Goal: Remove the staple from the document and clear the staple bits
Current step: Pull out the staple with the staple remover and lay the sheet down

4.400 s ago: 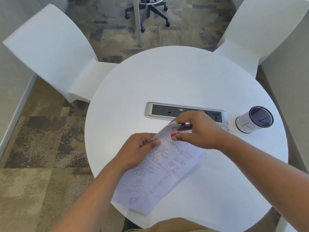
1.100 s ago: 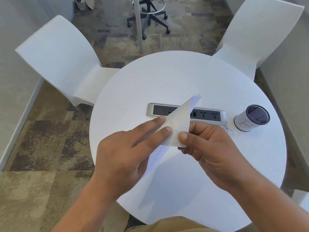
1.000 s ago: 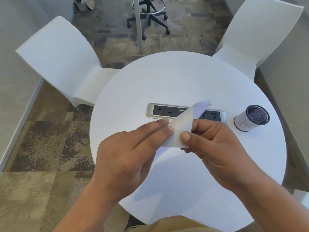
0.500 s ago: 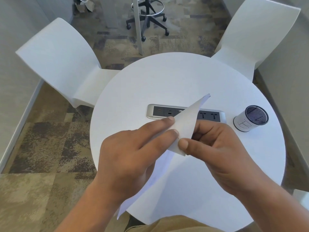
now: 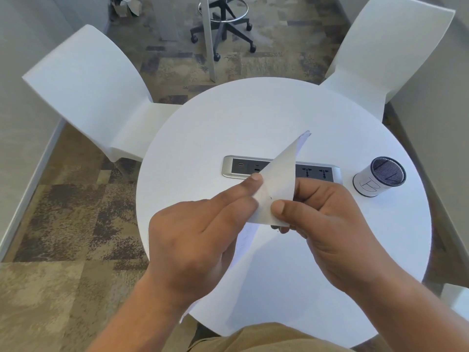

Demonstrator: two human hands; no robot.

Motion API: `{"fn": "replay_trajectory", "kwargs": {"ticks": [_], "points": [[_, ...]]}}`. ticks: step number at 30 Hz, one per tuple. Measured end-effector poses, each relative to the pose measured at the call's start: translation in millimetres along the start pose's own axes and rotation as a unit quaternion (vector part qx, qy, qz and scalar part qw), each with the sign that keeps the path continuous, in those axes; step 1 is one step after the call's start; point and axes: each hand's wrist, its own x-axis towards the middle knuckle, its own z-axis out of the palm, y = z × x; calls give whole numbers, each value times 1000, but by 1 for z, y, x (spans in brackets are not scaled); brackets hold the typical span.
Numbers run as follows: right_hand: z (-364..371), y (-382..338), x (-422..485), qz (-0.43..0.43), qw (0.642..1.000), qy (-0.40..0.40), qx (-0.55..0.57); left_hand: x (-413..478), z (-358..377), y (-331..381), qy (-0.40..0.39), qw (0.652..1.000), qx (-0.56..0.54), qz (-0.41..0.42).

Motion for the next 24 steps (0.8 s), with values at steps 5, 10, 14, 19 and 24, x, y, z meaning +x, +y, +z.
{"fn": "replay_trajectory", "kwargs": {"ticks": [5,10,14,19,24], "points": [[-3,1,1,0,1000,18,-6,0,2,0,-7,1000,7,-4],[-5,3,0,-2,999,22,24,1,3,1,-10,1000,8,-3],[-5,4,0,0,1000,18,15,2,4,0,-24,1000,16,-3],[-6,2,1,2,1000,15,-4,-2,6,-2,-61,998,11,0],[-8,3,2,2,1000,12,-13,-1,7,-3,-73,997,2,-15]]}}
